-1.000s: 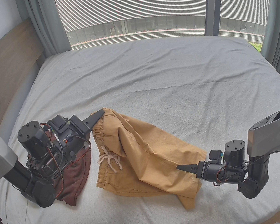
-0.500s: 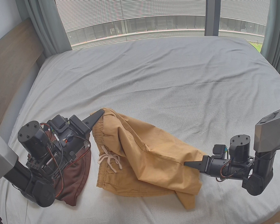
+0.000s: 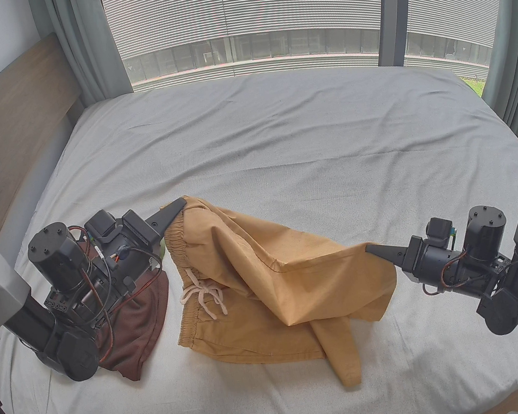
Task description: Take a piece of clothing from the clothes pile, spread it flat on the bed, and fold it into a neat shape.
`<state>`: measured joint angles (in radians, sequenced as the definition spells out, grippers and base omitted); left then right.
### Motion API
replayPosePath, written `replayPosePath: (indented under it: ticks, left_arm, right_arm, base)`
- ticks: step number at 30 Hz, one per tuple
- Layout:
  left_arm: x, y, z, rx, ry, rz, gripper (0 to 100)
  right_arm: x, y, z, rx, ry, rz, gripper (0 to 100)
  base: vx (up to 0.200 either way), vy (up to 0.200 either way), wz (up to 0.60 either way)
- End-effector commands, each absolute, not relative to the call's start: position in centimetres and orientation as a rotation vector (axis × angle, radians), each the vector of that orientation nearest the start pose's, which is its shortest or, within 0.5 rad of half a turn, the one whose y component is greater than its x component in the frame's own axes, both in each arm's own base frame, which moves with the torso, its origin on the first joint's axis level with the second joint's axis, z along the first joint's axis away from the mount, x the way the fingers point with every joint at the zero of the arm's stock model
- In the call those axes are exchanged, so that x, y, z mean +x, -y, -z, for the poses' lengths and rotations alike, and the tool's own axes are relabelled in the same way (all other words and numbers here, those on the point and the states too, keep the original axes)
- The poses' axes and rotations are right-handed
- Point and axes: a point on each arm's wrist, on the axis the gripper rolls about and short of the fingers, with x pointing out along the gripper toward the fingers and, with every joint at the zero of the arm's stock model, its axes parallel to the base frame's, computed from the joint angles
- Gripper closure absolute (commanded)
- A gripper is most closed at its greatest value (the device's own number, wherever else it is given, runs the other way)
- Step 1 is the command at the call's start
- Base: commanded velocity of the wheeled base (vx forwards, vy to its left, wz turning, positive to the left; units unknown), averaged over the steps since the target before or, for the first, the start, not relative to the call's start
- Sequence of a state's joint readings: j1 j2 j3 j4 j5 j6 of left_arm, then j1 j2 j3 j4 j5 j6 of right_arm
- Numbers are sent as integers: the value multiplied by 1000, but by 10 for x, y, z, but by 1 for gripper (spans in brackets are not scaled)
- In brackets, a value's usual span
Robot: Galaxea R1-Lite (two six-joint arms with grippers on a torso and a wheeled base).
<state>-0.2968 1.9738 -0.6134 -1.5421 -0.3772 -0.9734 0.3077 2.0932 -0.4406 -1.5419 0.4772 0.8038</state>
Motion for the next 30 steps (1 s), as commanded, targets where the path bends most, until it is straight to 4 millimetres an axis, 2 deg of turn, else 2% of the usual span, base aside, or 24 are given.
replayPosePath:
  ticks: [1,8,19,30]
  left_arm:
    - [313,99,-138,-922,-149,690,100]
    - [313,93,-141,-919,-133,680,100]
    - [316,82,-138,-875,-123,665,100]
    - [313,71,-132,-844,-153,673,100]
  right_arm:
    - [292,-93,-86,768,-354,-695,100]
    - [294,-91,-89,766,-336,-690,100]
    - [295,-80,-110,762,-252,-693,100]
    - [300,-74,-113,761,-227,-678,100]
  base:
    - [0,0,0]
    - [0,0,0]
    - [0,0,0]
    - [0,0,0]
